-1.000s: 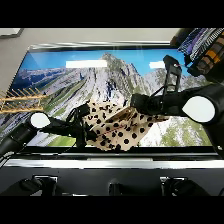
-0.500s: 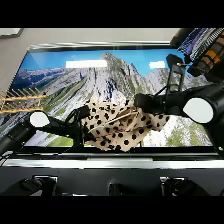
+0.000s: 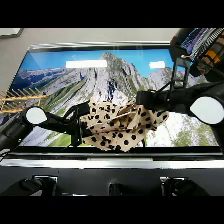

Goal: Fold the clothes and pants, and hang the long-sleeved shirts on hangers.

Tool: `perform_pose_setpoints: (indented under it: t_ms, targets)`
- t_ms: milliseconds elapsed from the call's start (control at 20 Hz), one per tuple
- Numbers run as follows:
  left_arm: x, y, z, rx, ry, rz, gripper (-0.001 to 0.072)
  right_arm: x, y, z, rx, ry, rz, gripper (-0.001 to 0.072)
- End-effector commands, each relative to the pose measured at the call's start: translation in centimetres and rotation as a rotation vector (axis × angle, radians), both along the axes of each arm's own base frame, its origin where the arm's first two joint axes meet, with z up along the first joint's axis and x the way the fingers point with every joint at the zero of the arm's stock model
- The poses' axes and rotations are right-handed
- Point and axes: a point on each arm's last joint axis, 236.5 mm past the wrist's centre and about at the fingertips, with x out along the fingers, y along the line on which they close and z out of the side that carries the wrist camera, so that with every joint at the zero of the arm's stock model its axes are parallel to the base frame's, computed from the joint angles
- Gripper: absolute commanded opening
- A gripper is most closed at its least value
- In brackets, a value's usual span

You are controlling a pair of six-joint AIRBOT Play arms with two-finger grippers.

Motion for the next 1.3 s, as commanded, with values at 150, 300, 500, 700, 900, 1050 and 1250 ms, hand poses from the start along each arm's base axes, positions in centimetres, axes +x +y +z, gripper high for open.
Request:
perform_pose_setpoints:
  t_ms: [150,300,500,700,900,1050,1250]
  targets:
    - [0.5,-0.9,0.8,-0.045,-0.02,0.006,0.0025,-1.2,2.8,-0.8,0.046,0.066,0.116,0.0035]
    - [0.5,-0.9,0.9,-0.047,-0.019,0.006,0.0025,-1.5,3.9,-1.9,0.051,0.112,0.158,0.0035]
    - [0.5,-0.9,0.9,-0.047,-0.019,0.007,0.0025,-2.1,3.1,-2.8,0.007,0.15,0.156,0.0035]
    - [0.5,-0.9,0.9,-0.048,-0.02,0.007,0.0025,-2.3,2.6,-3.2,-0.018,0.163,0.152,0.0121]
    - [0.5,-0.9,0.9,-0.048,-0.02,0.007,0.0025,-2.8,2.0,-3.4,-0.041,0.179,0.151,0.0362]
    - [0.7,-1.0,0.9,-0.05,-0.024,0.011,0.0024,-2.8,0.2,-2.7,-0.091,0.144,0.122,0.0429]
    - [1.3,-1.1,1.0,-0.056,-0.045,0.028,0.0025,-2.3,-3.9,-0.3,-0.149,0.041,-0.017,0.0551]
